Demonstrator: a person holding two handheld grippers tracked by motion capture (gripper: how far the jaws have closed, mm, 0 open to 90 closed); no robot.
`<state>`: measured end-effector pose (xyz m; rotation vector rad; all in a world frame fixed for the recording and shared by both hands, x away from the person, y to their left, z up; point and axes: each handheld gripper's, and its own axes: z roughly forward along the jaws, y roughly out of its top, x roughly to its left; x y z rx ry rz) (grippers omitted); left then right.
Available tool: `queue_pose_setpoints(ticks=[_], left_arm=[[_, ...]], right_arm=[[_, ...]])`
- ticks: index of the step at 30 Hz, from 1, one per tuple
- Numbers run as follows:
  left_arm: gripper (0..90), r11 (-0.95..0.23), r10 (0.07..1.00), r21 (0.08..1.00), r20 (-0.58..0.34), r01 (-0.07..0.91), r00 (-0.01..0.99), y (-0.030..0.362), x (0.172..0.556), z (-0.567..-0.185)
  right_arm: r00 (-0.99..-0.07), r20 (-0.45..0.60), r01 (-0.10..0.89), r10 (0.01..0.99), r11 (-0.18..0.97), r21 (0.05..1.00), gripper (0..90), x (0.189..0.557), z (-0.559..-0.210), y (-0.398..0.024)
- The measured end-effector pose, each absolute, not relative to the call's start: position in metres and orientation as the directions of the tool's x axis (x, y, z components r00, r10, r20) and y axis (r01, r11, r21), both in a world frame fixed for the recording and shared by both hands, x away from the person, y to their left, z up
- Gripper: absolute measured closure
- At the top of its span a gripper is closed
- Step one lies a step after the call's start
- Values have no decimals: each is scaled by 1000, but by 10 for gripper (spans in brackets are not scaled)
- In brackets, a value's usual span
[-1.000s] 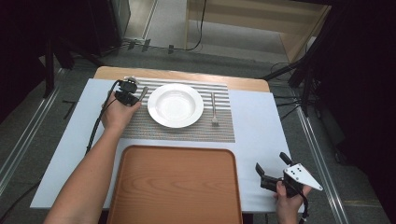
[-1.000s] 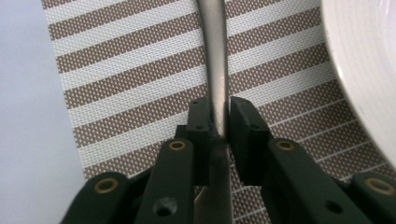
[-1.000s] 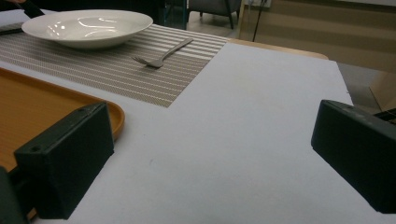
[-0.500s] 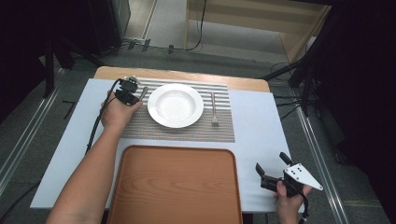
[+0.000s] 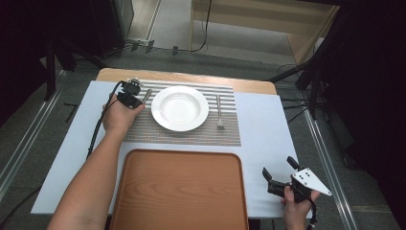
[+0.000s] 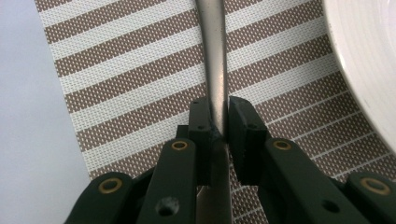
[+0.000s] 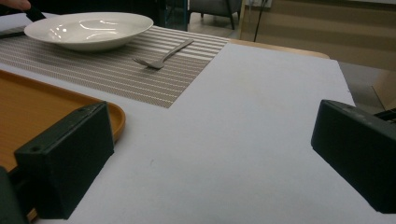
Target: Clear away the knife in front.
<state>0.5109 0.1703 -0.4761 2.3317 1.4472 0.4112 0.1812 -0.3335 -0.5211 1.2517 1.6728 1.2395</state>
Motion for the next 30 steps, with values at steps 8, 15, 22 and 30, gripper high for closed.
queue_pose_setpoints(ticks=[8, 15, 22, 30], left_arm=[[785, -402, 895, 465, 15, 789, 447, 177, 512, -477], [789, -419, 888, 467, 30, 779, 459, 176, 511, -476], [789, -430, 880, 465, 25, 774, 473, 180, 510, -474], [789, -401, 885, 495, -9, 771, 466, 190, 507, -465]], right_arm=[[-291, 8, 292, 957, 81, 953, 0, 181, -521, -333], [-288, 11, 293, 957, 77, 953, 0, 182, -521, -334], [-284, 11, 289, 959, 75, 954, 0, 183, -521, -334], [-284, 13, 293, 959, 74, 953, 0, 183, -521, -334]])
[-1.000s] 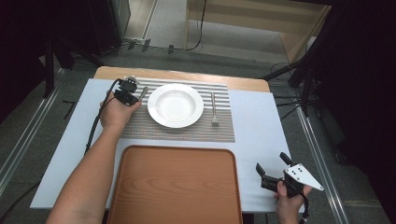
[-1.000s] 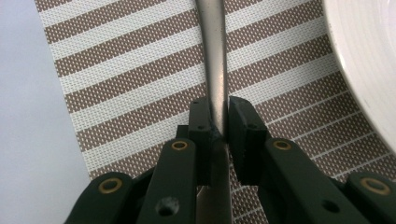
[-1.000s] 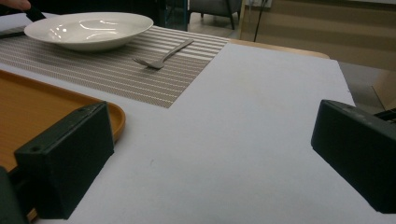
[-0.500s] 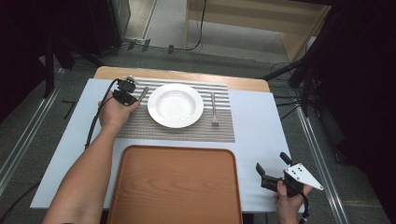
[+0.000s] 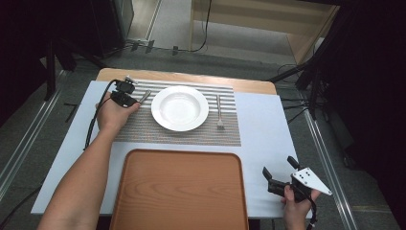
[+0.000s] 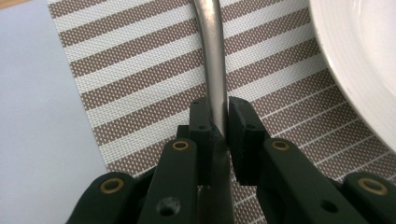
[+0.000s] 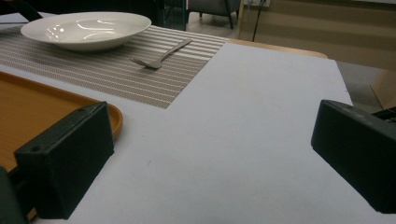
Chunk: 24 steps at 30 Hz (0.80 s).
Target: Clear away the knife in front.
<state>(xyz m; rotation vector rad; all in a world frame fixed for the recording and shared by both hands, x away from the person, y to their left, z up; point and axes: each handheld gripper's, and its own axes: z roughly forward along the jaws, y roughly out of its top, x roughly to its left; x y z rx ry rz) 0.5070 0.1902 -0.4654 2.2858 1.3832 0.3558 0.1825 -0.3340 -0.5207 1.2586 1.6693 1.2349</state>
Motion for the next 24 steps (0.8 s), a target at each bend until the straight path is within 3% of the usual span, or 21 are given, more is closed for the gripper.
queue_pose_setpoints(ticks=[12, 24], left_arm=[[783, -410, 875, 474, -36, 780, 482, 193, 502, -476], [703, -487, 859, 430, 78, 760, 506, 184, 494, -474]], right_arm=[[-285, 0, 292, 958, 86, 953, 0, 183, -521, -333], [-284, -1, 298, 959, 89, 950, 0, 183, -521, -333]])
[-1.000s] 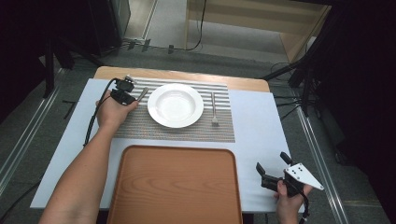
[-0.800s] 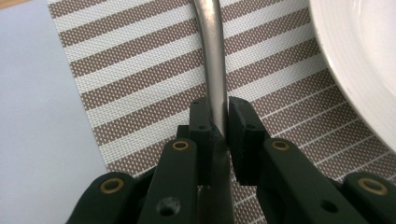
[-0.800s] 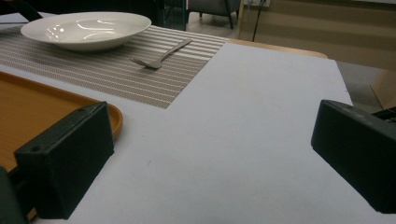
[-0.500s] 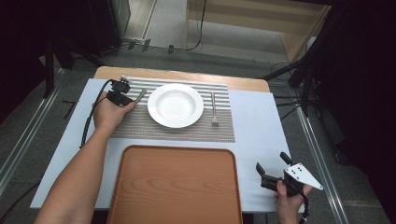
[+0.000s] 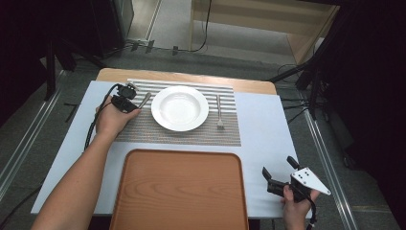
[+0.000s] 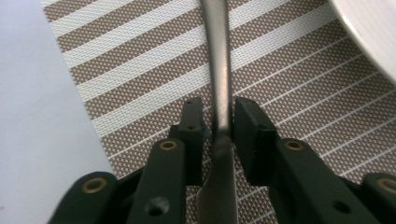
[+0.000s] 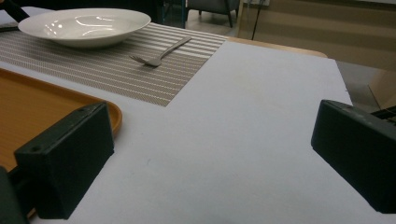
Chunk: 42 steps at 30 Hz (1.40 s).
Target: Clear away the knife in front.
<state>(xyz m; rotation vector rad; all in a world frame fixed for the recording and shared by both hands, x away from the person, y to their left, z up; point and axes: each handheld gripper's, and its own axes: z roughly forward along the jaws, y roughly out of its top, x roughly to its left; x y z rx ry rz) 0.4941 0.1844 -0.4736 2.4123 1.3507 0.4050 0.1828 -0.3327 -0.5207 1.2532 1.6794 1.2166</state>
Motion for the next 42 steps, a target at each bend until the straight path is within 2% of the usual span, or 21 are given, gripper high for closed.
queue_pose_setpoints(ticks=[6, 7, 10, 13, 23, 42], left_arm=[[716, -476, 861, 424, 46, 771, 506, 187, 494, -473], [758, -474, 860, 420, 29, 774, 510, 188, 494, -473], [779, -462, 864, 413, 11, 785, 503, 190, 496, -473], [782, -470, 864, 408, 32, 783, 502, 187, 495, -473], [787, -415, 872, 438, -57, 797, 486, 198, 498, -473], [788, -385, 871, 508, -76, 770, 486, 205, 490, -457]], right_arm=[[-283, -2, 298, 959, 90, 950, 0, 183, -521, -333], [-283, -3, 298, 959, 91, 950, 0, 183, -521, -332], [-282, -1, 299, 959, 89, 950, 0, 183, -521, -332], [-284, 3, 299, 959, 86, 950, 0, 183, -521, -333], [-283, 6, 298, 959, 82, 951, 0, 183, -521, -334], [-275, 2, 302, 961, 85, 950, 0, 183, -521, -333]])
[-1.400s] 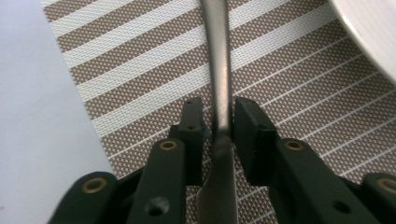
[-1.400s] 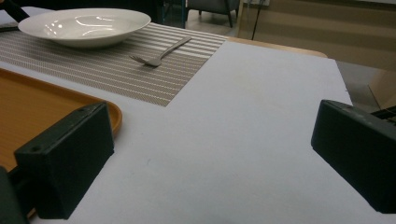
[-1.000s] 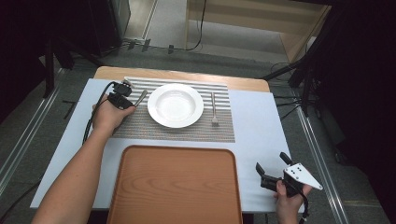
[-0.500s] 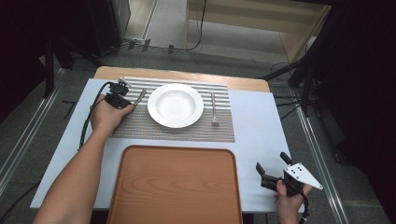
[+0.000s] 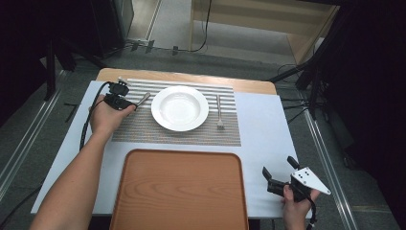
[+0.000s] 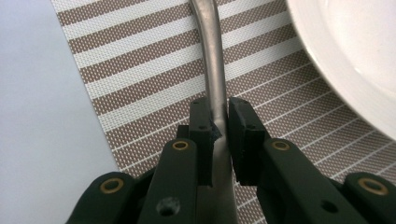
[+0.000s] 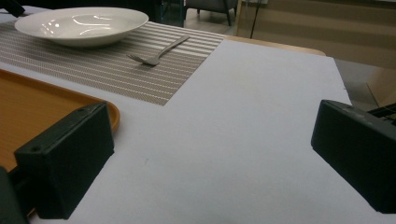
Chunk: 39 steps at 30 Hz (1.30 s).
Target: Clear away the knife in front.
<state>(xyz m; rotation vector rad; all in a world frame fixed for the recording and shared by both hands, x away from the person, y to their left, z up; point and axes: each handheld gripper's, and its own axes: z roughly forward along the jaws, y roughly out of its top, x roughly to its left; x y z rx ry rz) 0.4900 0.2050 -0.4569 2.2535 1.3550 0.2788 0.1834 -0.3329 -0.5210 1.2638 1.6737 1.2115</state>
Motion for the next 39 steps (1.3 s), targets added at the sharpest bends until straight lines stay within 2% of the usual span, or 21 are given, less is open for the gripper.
queue_pose_setpoints(ticks=[22, 32, 39], left_arm=[[788, -406, 841, 582, -64, 705, 537, 204, 464, -428], [787, -411, 818, 618, -75, 670, 570, 205, 440, -418], [787, -431, 800, 646, -50, 630, 598, 201, 416, -414]], right_arm=[[-275, -1, 300, 962, 87, 950, 0, 183, -521, -333], [-275, -5, 300, 961, 90, 950, 0, 184, -521, -333], [-275, -5, 299, 961, 91, 950, 0, 183, -521, -333]])
